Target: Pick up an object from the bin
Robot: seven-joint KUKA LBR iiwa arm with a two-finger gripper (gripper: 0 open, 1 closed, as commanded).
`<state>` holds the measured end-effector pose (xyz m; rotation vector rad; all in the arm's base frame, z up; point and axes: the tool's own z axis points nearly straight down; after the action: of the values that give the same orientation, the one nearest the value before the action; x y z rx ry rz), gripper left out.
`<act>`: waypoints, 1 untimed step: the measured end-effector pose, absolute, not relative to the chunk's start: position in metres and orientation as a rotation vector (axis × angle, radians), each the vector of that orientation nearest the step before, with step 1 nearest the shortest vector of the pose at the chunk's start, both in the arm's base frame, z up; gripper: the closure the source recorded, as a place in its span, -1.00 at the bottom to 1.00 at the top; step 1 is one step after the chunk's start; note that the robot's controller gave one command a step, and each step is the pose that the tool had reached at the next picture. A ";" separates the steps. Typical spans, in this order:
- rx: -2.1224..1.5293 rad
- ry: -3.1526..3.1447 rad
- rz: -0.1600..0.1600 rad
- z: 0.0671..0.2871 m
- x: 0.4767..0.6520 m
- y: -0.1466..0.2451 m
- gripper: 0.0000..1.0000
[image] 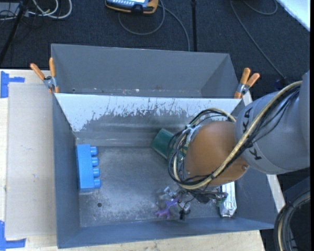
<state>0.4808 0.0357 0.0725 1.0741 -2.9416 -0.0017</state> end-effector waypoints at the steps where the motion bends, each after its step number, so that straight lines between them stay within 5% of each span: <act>1: 1.073 -2.942 -0.002 0.072 0.481 0.036 1.00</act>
Offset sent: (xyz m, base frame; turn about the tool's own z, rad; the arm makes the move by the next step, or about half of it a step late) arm 0.0000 0.0000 0.0000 0.0000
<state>0.4808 0.0357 0.0724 1.0726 -2.9420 -0.0019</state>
